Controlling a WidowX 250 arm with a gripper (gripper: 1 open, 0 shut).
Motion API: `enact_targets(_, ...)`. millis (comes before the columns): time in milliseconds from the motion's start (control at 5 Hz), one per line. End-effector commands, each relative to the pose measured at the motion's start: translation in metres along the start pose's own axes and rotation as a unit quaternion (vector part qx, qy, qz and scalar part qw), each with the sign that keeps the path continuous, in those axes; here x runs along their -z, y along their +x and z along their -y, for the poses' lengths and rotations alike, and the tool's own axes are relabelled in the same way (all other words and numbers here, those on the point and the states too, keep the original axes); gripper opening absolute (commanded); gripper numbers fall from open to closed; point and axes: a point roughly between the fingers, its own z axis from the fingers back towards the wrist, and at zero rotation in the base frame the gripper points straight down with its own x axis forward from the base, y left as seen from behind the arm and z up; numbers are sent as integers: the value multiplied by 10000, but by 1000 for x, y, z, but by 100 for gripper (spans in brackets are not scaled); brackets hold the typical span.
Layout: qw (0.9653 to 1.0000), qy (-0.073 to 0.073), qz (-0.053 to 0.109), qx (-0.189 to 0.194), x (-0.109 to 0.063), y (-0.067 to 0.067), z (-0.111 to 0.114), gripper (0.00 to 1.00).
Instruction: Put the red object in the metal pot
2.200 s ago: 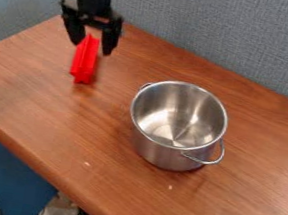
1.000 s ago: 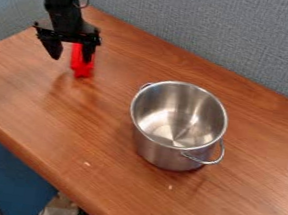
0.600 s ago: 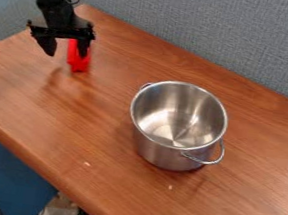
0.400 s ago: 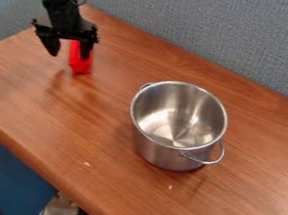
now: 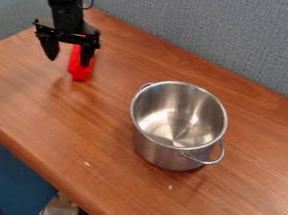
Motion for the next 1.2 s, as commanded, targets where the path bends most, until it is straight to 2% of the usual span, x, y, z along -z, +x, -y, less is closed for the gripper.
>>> enact_targets(0,9980,79,387,-503,-17,18,6,0)
enact_targets(200,9944,77,325,-1002,-2,22,12,100)
enact_targets(400,9983,-15,262,-525,11,29,12,0)
enact_targets(600,9998,-85,177,-99,24,37,10,100)
enact_targets(800,9993,-202,86,301,25,40,9,100)
enact_targets(1000,9979,-326,-52,554,7,39,5,100)
